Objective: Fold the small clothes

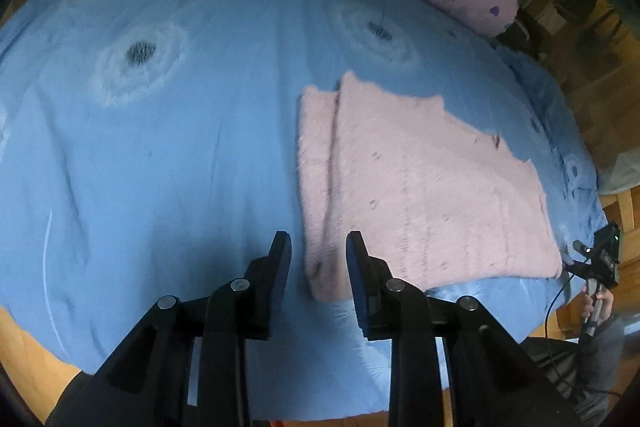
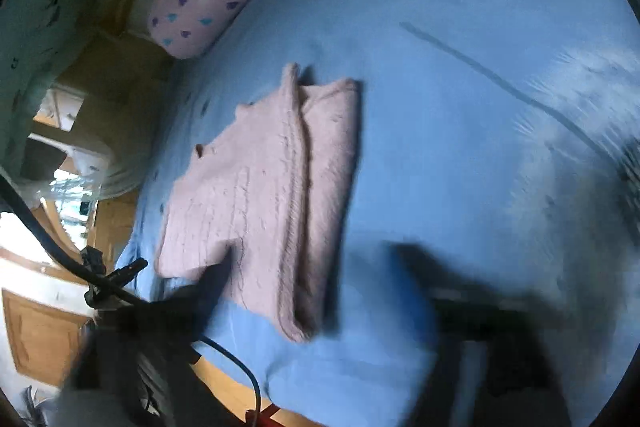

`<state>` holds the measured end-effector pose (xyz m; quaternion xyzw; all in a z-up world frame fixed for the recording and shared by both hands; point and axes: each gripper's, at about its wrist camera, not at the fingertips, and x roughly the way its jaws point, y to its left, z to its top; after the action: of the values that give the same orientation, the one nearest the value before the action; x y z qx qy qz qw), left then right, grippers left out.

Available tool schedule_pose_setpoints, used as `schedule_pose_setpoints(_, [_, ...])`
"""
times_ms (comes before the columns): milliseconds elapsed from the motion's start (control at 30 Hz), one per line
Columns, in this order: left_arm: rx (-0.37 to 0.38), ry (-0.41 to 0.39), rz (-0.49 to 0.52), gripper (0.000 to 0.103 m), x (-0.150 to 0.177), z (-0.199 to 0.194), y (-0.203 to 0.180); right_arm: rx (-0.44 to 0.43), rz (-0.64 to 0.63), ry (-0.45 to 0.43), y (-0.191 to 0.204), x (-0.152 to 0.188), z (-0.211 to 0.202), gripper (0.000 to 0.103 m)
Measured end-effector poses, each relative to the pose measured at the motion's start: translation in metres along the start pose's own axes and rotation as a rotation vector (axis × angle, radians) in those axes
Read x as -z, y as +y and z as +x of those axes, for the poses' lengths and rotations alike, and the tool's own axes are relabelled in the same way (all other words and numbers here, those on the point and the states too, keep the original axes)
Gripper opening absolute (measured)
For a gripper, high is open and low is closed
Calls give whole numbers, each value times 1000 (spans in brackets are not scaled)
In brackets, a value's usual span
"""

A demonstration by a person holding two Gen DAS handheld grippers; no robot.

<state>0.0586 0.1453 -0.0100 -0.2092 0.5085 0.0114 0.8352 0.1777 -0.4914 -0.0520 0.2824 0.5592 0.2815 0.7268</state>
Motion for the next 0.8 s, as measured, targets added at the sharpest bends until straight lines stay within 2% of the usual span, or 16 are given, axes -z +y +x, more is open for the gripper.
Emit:
schedule_pose_setpoints(100, [-1, -73, 35, 21, -6, -7, -27, 3, -55, 27, -1, -16, 15, 97])
schedule_pose_setpoints(167, [36, -111, 81, 21, -7, -9, -45, -5, -73, 52, -4, -27, 26, 97])
schedule_pose_setpoints(267, [117, -70, 129, 21, -14, 10, -85, -43, -87, 73, -3, -41, 35, 97])
schedule_pose_setpoints(400, [165, -52, 221, 21, -15, 41, -145, -36, -99, 116, 6, -56, 54, 97])
schedule_pose_setpoints(533, [246, -34, 273, 21, -15, 62, -197, -38, -122, 145, 16, -71, 74, 94])
schedule_pose_setpoints(600, [268, -34, 292, 21, -13, 66, -210, -44, -131, 146, 18, -76, 79, 92])
schedule_pose_setpoints(667, [273, -30, 331, 21, -8, 72, -223, -65, -138, 132, 21, -81, 84, 86])
schedule_pose_setpoints(733, [270, -20, 355, 21, -3, 77, -223, -59, -134, 129, 21, -80, 88, 79])
schedule_pose_setpoints(800, [272, 0, 355, 21, 1, 81, -221, -69, -126, 135, 19, -74, 87, 76])
